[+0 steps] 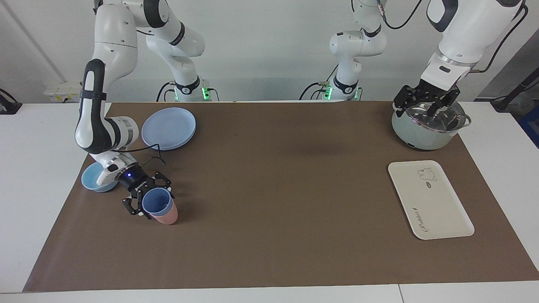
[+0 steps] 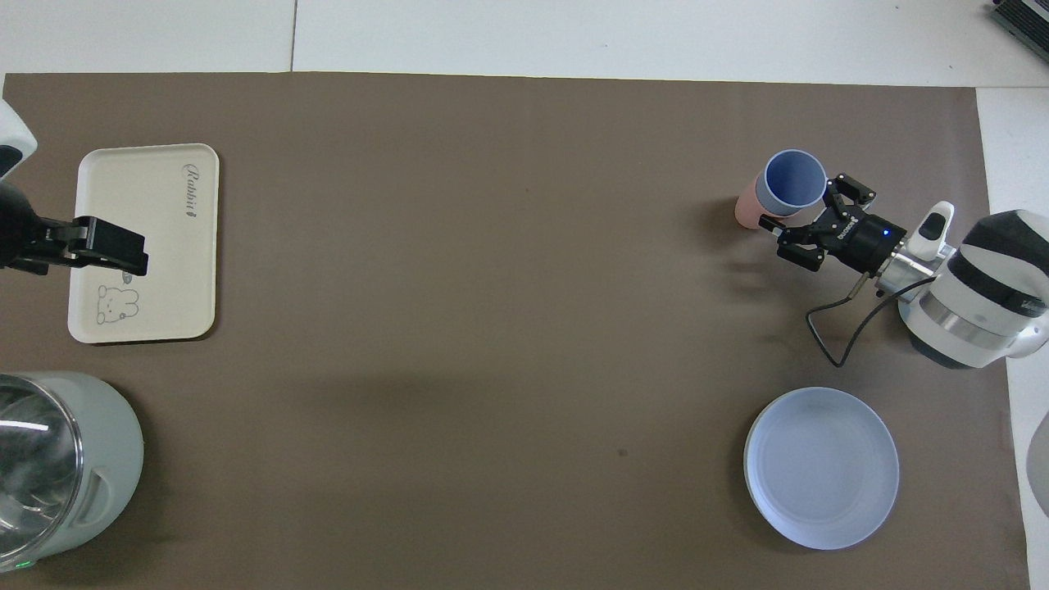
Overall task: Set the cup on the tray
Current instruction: 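Grasp the nested cups with the right gripper and lift them, then carry the cups to the center while the left gripper reaches them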
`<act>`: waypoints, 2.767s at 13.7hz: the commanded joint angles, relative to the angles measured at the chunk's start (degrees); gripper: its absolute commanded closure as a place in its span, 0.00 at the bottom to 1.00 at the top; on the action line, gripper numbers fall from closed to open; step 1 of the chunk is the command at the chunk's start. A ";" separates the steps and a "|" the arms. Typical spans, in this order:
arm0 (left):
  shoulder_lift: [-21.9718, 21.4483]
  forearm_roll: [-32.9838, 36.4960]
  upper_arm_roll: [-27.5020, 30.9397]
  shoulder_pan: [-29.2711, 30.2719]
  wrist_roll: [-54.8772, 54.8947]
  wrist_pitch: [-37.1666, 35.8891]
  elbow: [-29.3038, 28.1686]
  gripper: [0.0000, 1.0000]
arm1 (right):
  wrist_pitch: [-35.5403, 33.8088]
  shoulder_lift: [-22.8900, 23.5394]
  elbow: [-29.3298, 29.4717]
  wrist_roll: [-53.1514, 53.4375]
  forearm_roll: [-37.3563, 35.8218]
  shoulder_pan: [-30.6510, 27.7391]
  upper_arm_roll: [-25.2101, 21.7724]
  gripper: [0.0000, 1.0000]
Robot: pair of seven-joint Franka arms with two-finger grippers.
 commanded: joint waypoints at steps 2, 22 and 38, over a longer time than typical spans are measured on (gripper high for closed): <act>-1.55 0.94 -0.46 -0.64 -0.10 0.80 -1.69 0.00 | 1.54 0.17 -0.46 -2.67 2.45 0.54 0.19 0.09; 5.28 -36.32 -0.73 -19.95 -24.78 56.39 -15.93 0.18 | 22.38 -16.43 2.09 61.52 -62.89 23.74 0.54 1.00; 15.06 -41.69 -1.17 -33.78 -25.06 67.25 -9.51 0.50 | 9.80 -18.55 6.66 87.50 -95.02 29.46 1.34 1.00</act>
